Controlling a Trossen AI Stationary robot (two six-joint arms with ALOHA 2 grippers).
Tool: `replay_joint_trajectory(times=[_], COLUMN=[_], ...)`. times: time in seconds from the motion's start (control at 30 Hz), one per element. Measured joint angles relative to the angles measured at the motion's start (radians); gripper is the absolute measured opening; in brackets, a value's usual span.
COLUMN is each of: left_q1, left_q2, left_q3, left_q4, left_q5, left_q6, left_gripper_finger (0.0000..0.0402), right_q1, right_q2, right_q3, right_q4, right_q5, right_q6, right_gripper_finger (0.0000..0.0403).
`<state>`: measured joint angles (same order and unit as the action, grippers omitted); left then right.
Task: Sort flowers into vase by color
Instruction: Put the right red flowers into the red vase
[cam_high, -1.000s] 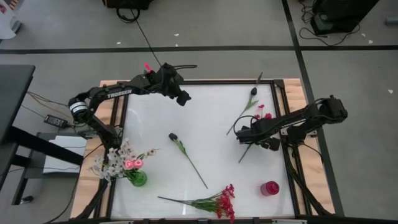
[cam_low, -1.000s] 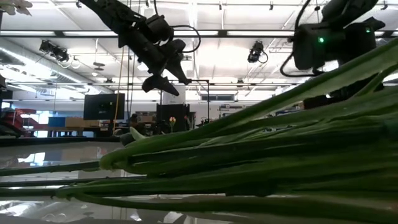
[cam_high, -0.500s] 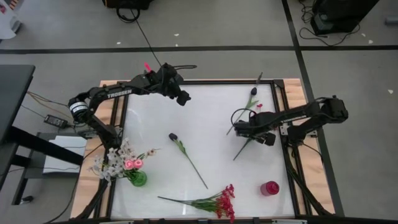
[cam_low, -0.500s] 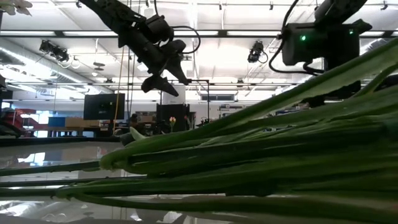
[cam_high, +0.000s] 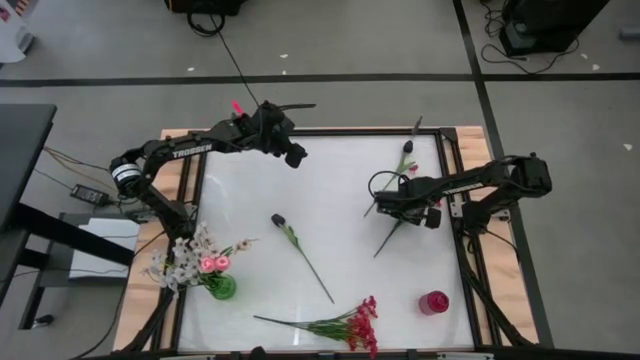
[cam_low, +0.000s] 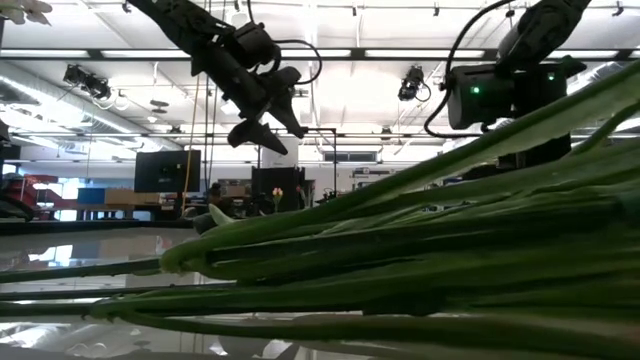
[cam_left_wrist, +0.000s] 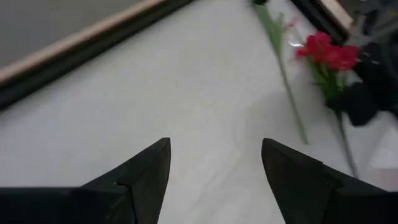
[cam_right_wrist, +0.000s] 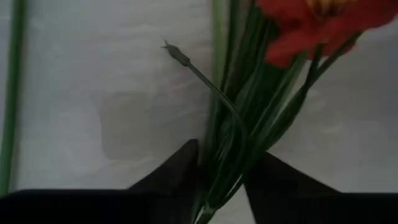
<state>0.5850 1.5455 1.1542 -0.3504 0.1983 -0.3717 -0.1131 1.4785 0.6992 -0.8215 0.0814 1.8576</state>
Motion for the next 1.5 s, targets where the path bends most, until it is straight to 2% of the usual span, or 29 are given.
replay_joint_trajectory(times=[0.17,0.23,0.43,0.63,0.9,1.07,1.2,1.3,1.5], left_q1=[0.0,0.0,-0.022,-0.064,-0.155,-0.191,-0.192,-0.196,-0.252], left_q2=[0.0,0.0,0.0,0.0,-0.022,-0.084,-0.135,-0.148,-0.13], left_q3=[0.0,0.0,0.0,0.0,0.0,0.001,0.001,0.001,0.0], left_q4=[0.024,0.035,0.041,0.085,0.256,0.269,0.3,0.359,0.518], left_q5=[-0.073,-0.073,-0.073,-0.132,-0.093,-0.081,-0.071,-0.031,0.131], left_q6=[0.002,0.001,-0.048,-0.157,-0.129,-0.114,-0.113,-0.114,-0.022], left_gripper_finger=[0.0256,0.0256,0.0256,0.0253,0.0222,0.0206,0.0202,0.0202,0.0203], right_q1=[0.003,0.012,0.044,0.069,0.074,0.074,0.075,0.075,0.061], right_q2=[-0.074,-0.105,-0.231,-0.369,-0.526,-0.599,-0.638,-0.647,-0.609], right_q3=[0.029,0.036,0.047,0.047,0.047,0.047,0.047,0.047,0.047], right_q4=[0.007,0.008,0.032,0.013,0.02,0.064,0.206,0.408,0.85], right_q5=[0.046,0.081,0.13,0.205,0.272,0.301,0.326,0.35,0.351], right_q6=[-0.116,-0.182,-0.316,-0.428,-0.564,-0.647,-0.791,-0.964,-1.29], right_gripper_finger=[0.0028,0.0015,0.0038,0.0017,0.0018,0.0018,0.0018,0.0018,0.0018])
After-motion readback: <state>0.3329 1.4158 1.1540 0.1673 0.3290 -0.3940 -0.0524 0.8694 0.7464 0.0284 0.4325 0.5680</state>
